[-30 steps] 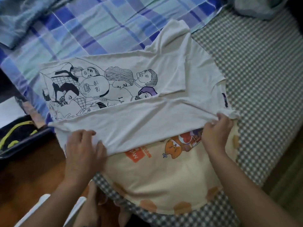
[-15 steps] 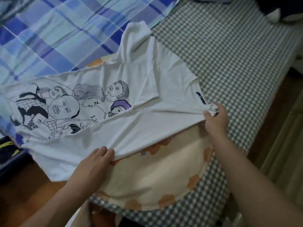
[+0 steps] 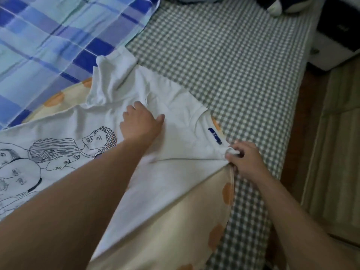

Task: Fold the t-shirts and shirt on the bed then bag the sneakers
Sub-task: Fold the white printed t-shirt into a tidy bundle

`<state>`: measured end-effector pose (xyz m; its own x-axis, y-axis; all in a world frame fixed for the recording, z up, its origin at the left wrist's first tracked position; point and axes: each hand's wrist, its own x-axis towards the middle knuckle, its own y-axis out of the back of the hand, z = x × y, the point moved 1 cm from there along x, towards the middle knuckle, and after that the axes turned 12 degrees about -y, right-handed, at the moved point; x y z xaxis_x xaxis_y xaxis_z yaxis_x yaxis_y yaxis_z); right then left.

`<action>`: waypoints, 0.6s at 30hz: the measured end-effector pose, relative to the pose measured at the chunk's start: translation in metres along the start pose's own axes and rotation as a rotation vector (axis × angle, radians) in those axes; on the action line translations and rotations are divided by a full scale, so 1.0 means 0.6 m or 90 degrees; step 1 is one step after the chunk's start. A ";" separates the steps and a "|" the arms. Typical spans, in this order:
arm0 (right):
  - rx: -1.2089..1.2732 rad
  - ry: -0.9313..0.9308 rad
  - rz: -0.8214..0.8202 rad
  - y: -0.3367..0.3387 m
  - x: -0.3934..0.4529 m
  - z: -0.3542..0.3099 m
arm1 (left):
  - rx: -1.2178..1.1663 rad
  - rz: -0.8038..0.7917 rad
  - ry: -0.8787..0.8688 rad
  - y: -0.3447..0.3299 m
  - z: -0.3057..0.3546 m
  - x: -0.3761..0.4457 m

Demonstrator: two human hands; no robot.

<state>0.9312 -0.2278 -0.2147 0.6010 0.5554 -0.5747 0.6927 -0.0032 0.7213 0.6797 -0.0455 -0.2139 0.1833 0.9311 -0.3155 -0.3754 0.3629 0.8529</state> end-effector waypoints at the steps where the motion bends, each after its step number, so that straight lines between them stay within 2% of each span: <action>1: -0.004 0.003 0.005 -0.001 0.007 0.001 | 0.007 0.005 0.012 -0.003 0.002 0.017; 5: -0.036 -0.017 0.036 -0.007 0.027 -0.007 | -0.196 0.109 0.037 0.026 -0.020 0.058; 8: -0.055 -0.019 0.103 -0.022 0.040 -0.011 | -0.272 0.174 0.097 0.039 -0.064 0.055; 13: -0.108 -0.006 0.210 -0.036 0.036 -0.017 | -0.282 0.143 0.125 0.040 -0.083 0.053; 16: -0.101 -0.032 0.251 -0.030 0.009 -0.007 | -0.348 0.097 0.084 0.038 -0.076 0.055; 18: -0.159 -0.058 0.303 -0.029 -0.011 -0.006 | -0.395 0.062 0.037 0.041 -0.074 0.056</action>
<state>0.9138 -0.2284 -0.2224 0.8647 0.4666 -0.1860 0.2271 -0.0327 0.9733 0.6365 -0.0033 -0.2219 0.0778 0.9553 -0.2853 -0.8485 0.2137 0.4841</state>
